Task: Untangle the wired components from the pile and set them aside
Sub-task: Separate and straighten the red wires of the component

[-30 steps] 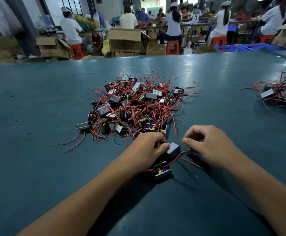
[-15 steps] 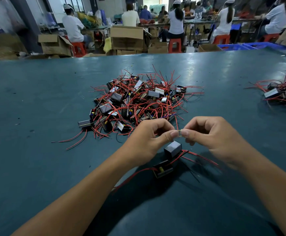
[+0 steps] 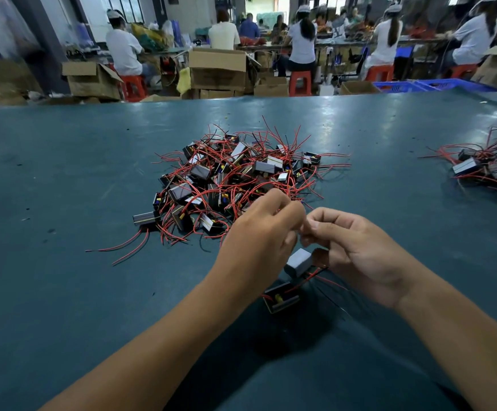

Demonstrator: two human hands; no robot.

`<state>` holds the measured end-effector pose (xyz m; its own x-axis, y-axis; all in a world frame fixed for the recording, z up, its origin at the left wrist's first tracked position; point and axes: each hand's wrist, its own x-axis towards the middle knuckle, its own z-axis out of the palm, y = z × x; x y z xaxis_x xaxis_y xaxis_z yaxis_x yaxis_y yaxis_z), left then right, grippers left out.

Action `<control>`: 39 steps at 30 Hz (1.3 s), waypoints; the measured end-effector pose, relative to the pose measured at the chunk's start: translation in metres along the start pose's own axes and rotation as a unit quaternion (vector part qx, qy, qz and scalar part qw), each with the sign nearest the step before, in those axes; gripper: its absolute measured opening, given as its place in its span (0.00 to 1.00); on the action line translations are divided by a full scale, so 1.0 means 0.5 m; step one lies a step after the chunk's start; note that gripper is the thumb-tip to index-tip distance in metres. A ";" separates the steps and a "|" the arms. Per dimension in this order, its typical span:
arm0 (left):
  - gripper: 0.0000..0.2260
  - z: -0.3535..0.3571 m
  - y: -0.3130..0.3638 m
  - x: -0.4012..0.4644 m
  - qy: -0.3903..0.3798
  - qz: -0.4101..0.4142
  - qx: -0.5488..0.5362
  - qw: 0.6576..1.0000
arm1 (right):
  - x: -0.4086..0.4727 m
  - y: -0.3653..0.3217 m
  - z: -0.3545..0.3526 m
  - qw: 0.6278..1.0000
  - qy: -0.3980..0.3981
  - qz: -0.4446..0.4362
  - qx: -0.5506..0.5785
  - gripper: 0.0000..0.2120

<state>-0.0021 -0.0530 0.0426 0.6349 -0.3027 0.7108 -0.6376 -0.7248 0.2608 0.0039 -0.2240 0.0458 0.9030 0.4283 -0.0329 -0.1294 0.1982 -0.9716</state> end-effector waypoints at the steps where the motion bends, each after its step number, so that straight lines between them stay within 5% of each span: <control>1: 0.05 0.002 -0.001 -0.001 0.001 0.021 0.025 0.999 | 0.001 0.000 0.001 1.000 0.004 0.002 0.000 0.04; 5: 0.07 0.001 -0.002 0.000 -0.018 0.050 0.067 0.996 | 0.004 0.002 0.003 0.999 0.031 0.016 0.009 0.06; 11: 0.04 -0.039 -0.013 -0.006 -0.155 0.176 0.054 0.971 | 0.003 -0.004 -0.012 0.996 0.083 0.033 -0.023 0.08; 17: 0.10 -0.078 -0.021 -0.006 -0.312 0.152 0.117 0.931 | 0.013 -0.002 -0.014 0.954 0.059 -0.007 -0.295 0.08; 22: 0.16 -0.087 -0.024 -0.010 -0.334 0.139 0.150 0.920 | 0.037 -0.010 -0.015 0.902 0.021 -0.029 -0.430 0.09; 39: 0.24 -0.042 -0.054 -0.028 -0.371 0.085 0.123 0.917 | 0.037 0.033 -0.049 0.864 0.082 -0.050 -0.495 0.10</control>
<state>-0.0030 -0.0162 0.0396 0.7155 -0.6957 0.0640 -0.6953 -0.7180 -0.0316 0.0287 -0.2343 0.0233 0.9458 0.3065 0.1078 0.2924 -0.6584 -0.6936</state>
